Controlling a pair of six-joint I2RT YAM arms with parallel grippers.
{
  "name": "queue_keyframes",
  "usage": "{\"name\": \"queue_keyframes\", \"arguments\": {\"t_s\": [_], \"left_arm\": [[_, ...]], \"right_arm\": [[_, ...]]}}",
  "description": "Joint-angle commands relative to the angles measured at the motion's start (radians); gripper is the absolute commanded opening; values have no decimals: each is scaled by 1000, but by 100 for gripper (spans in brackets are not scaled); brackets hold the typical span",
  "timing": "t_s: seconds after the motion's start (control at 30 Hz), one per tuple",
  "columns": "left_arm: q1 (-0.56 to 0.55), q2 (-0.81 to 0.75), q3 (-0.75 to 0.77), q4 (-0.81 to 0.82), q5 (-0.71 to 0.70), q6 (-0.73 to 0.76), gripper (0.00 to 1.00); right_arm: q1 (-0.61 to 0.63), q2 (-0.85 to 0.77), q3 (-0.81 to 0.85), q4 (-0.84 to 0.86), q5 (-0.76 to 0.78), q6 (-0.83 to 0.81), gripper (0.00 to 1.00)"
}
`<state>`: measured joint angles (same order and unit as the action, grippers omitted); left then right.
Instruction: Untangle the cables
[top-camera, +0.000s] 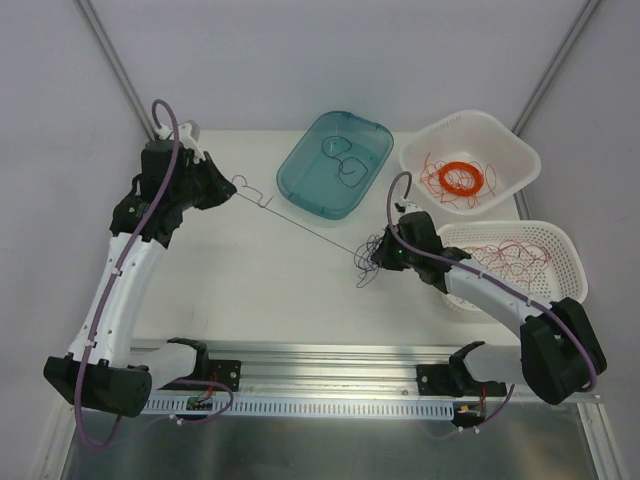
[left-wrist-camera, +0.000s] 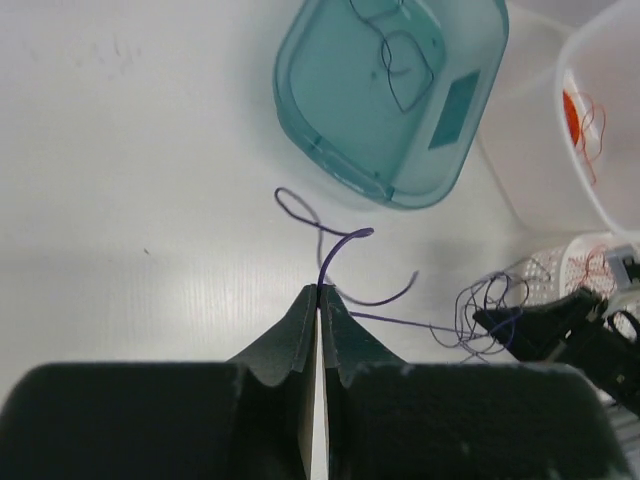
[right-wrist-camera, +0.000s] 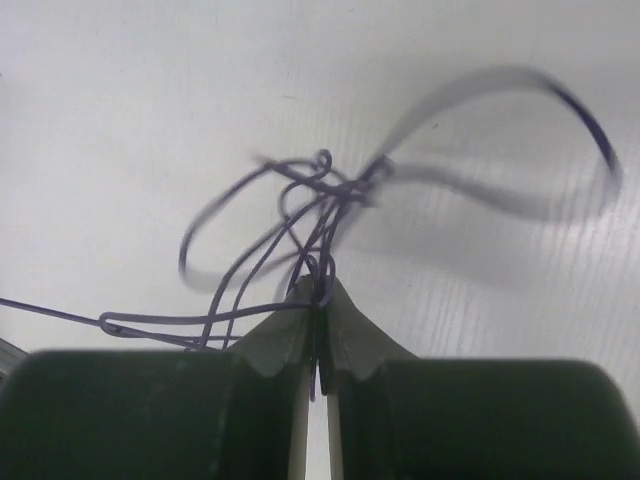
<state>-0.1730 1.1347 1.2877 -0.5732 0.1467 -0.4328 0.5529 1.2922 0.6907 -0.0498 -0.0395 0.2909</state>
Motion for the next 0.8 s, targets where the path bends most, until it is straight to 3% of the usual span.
{"name": "queue_keyframes", "arguments": {"t_s": [0.0,0.23,0.37,0.57,0.67,0.77], "left_arm": [[104,-1,209,3,-231,77,0],[150,56,347,-28,-202,118,0],[159,80,386,-33,-249,143,0],[188,134,544,-70,-328,192,0],[190,166,637,-77,-315,213,0],[188,204,708,-76,-218,213,0]], "right_arm": [[-56,-40,-66,-243,73,-35,8],[-93,-91,-74,-318,84,-45,13],[-111,-96,-51,-361,96,-62,25],[-140,-88,-42,-394,105,-88,26],[-151,-64,-39,-398,107,-102,26],[-159,-60,-40,-387,86,-117,26]]}}
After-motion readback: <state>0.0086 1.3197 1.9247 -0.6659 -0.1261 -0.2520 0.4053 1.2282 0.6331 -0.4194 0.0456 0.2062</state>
